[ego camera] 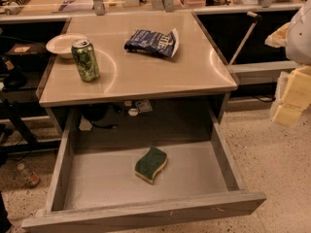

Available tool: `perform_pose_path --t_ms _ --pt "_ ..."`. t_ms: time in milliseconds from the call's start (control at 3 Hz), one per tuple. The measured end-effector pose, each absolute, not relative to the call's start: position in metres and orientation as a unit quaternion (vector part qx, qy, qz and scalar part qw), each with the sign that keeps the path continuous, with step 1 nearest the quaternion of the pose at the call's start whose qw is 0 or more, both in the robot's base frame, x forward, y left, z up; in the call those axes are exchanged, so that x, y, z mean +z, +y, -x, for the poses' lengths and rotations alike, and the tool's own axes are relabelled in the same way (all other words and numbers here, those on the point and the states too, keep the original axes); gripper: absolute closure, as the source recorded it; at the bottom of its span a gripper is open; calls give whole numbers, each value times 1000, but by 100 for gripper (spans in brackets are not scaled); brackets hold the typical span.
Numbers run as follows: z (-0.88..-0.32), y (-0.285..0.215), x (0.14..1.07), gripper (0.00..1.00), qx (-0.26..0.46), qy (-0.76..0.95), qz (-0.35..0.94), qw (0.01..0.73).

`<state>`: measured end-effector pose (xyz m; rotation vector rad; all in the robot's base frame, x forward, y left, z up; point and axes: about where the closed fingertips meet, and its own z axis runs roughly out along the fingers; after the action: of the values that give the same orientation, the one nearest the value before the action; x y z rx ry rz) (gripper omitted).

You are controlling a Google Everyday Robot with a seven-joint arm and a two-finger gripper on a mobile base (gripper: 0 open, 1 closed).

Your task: Pick sponge from top drawer and place on counter

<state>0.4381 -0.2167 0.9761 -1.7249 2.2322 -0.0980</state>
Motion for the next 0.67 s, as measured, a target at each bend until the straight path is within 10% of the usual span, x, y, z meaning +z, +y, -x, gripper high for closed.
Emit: perform_pose_path --t_ms 667 --pt "-439 -207 971 0 -34 773 611 167"
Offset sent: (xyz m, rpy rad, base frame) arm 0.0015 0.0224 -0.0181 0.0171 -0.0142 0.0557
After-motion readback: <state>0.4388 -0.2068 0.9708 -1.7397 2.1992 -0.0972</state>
